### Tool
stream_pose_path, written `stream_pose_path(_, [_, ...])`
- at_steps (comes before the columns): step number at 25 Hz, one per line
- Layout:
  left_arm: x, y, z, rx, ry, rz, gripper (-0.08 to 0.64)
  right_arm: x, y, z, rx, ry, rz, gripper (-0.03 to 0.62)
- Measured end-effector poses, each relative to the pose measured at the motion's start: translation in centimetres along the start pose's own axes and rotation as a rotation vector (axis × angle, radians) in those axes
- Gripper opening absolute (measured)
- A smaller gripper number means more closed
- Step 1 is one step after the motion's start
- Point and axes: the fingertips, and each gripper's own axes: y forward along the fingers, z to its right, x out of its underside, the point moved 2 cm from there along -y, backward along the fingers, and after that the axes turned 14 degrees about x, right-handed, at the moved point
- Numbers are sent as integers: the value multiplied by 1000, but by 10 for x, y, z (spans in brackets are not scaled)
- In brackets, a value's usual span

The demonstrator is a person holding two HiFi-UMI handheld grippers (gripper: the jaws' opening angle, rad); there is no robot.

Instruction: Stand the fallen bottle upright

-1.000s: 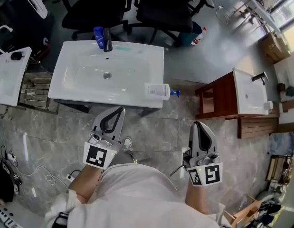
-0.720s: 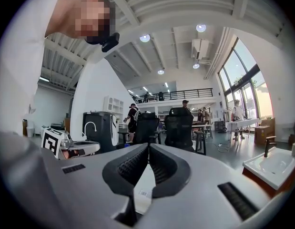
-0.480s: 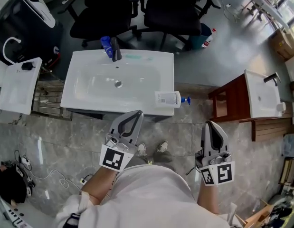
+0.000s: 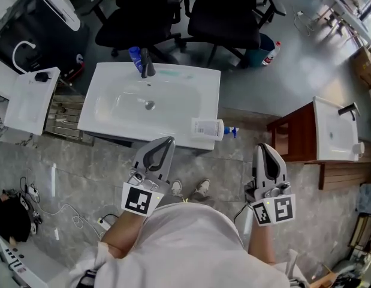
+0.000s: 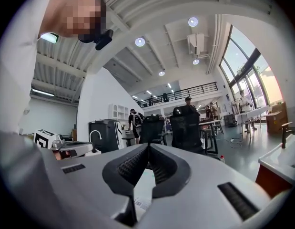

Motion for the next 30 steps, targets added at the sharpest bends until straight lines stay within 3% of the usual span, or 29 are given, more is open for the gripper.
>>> stream_pose_path(13, [25,12,6,-42,-25,-53,15,26,13,22,-31,37,-49,38])
stream_pose_path(30, [90,30,1,-54,-51,-132,15,110,44,39,-80,143,-161,41])
